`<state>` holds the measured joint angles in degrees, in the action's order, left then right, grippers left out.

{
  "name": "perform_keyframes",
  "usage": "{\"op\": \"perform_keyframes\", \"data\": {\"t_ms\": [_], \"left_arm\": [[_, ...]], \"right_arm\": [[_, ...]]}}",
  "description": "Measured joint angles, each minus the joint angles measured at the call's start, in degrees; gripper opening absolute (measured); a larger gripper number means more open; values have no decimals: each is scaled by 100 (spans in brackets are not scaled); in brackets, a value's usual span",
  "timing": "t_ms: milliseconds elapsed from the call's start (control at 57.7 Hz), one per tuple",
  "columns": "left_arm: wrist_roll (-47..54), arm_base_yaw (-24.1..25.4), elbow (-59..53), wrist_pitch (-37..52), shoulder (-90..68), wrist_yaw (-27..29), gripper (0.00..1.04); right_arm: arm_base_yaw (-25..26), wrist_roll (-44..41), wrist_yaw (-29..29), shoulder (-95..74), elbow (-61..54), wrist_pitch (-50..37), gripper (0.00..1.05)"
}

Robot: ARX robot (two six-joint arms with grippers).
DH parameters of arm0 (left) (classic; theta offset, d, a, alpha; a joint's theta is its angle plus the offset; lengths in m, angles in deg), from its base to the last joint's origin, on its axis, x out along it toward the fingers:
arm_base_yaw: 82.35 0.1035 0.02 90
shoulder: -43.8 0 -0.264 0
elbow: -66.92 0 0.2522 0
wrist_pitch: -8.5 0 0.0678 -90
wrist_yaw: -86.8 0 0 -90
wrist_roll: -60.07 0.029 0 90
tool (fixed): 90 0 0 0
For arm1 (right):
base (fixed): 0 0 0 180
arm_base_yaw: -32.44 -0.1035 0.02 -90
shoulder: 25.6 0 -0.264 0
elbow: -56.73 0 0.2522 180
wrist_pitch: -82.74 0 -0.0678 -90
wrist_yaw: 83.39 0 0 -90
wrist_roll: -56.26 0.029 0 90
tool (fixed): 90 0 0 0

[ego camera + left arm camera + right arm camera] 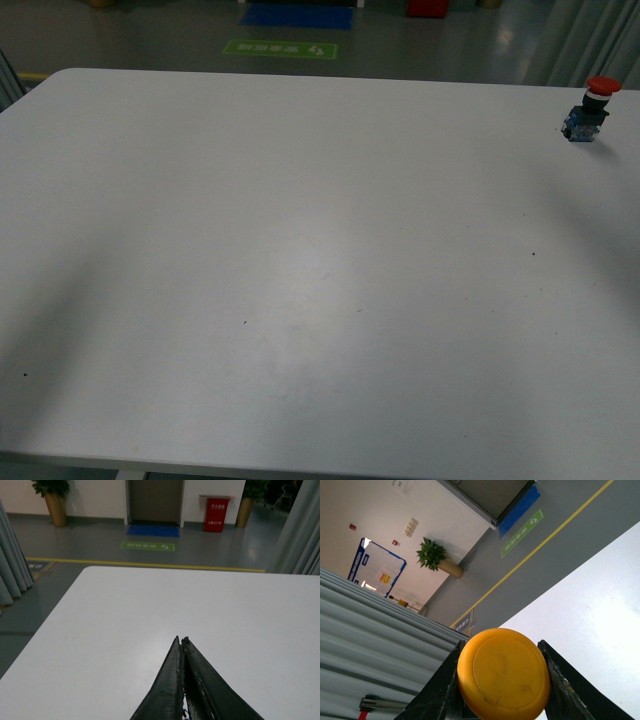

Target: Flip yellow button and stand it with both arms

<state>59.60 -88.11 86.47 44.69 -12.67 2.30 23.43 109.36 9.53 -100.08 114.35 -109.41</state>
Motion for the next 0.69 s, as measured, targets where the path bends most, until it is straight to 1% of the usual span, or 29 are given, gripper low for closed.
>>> {"op": "perform_keyframes", "data": {"t_ms": [35, 87, 104, 121, 156, 260, 693], "left_arm": [[-2, 26, -101, 164, 28, -22, 4], [0, 77, -223, 164, 116, -72, 4], [0, 149, -262, 114, 170, -142, 4], [2, 245, -299, 42, 238, -354, 4], [2, 369, -345, -68, 356, -474, 4], [0, 549, -420, -435, 844, -507, 4], [2, 562, -437, -2006, 2618, -549, 4]], "right_arm": [[7, -4, 4, 33, -11, 20, 35], [11, -17, 17, 79, -28, 46, 35], [11, -22, 17, 92, -33, 50, 35], [15, -26, 20, 111, -39, 57, 35], [20, -33, 20, 144, -50, 68, 35], [46, -39, 20, 247, -96, 92, 35], [90, -107, 26, 656, -271, 243, 35]]}}
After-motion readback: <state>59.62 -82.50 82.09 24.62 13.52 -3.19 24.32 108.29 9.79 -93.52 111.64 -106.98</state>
